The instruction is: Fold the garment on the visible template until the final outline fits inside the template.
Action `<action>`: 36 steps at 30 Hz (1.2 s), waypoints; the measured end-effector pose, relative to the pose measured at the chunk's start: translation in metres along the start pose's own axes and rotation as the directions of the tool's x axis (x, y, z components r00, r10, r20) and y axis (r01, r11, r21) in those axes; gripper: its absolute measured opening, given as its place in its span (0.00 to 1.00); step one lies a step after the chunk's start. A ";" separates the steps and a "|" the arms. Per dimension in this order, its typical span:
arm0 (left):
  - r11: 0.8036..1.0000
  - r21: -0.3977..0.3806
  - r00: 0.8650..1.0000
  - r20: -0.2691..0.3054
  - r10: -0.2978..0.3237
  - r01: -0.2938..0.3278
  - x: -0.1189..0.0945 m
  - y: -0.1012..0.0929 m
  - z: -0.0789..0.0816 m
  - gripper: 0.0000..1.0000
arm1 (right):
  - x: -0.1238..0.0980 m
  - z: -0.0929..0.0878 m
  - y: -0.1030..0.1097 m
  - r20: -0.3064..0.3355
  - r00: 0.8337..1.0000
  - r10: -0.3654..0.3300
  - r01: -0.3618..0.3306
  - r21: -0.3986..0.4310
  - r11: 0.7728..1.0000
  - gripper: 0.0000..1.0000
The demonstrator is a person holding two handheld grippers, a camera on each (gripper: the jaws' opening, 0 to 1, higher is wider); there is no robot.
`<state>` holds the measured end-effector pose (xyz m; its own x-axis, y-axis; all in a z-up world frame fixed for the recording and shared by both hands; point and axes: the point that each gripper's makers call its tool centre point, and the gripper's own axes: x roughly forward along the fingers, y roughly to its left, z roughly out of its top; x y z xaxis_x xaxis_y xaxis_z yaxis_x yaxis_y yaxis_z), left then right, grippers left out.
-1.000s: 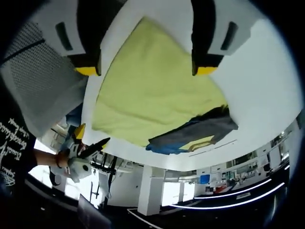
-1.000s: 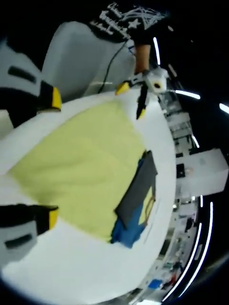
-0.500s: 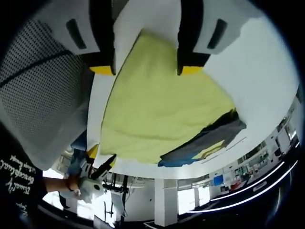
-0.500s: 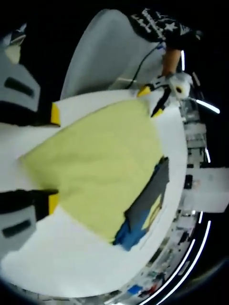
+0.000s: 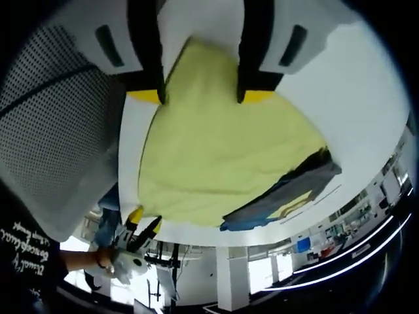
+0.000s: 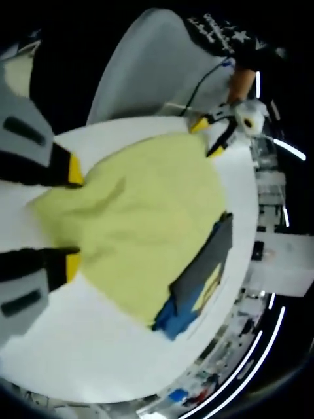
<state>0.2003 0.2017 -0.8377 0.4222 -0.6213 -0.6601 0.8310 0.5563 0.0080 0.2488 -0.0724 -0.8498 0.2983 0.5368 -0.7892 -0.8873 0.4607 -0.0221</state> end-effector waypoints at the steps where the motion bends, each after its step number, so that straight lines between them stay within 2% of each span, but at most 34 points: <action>1: 1.000 -0.002 1.000 -0.003 0.005 -0.005 0.000 0.002 0.000 0.38 | 0.000 0.001 -0.001 0.000 1.000 -0.004 0.004 0.002 1.000 0.26; 4: 1.000 -0.014 1.000 -0.002 0.023 -0.023 0.001 0.008 0.000 0.30 | 0.001 0.002 -0.005 0.004 1.000 -0.022 0.022 0.006 1.000 0.20; 7: 0.998 -0.024 0.999 -0.008 0.049 -0.049 0.002 0.017 0.000 0.12 | 0.002 0.003 -0.012 0.007 0.999 -0.053 0.053 0.013 0.998 0.10; 9: 0.998 -0.023 0.998 -0.020 0.063 -0.064 0.002 0.021 -0.001 0.04 | 0.003 0.004 -0.015 0.009 0.998 -0.062 0.062 0.025 0.998 0.05; 14: 0.997 -0.025 0.997 -0.027 0.069 -0.069 0.006 0.022 0.000 0.01 | 0.006 0.008 -0.017 0.020 0.998 -0.058 0.057 0.040 0.998 0.01; 20: 0.997 -0.037 0.997 -0.031 0.072 -0.073 0.003 0.023 0.002 0.00 | 0.004 0.007 -0.014 0.017 0.999 -0.037 0.036 0.037 0.999 0.00; 26: 0.995 -0.062 0.997 -0.022 0.078 -0.080 -0.006 0.020 0.007 0.00 | -0.004 0.012 -0.006 0.027 0.999 -0.020 0.019 0.037 0.999 0.00; 36: 0.990 -0.106 0.995 -0.039 0.088 -0.092 -0.018 0.019 0.001 0.00 | -0.023 0.021 0.012 0.068 0.998 -0.005 0.001 0.067 0.998 0.00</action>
<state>0.2085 0.2233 -0.8250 0.4790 -0.5480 -0.6858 0.7455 0.6664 -0.0116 0.2385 -0.0643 -0.8196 0.3263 0.5814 -0.7453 -0.8614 0.5075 0.0187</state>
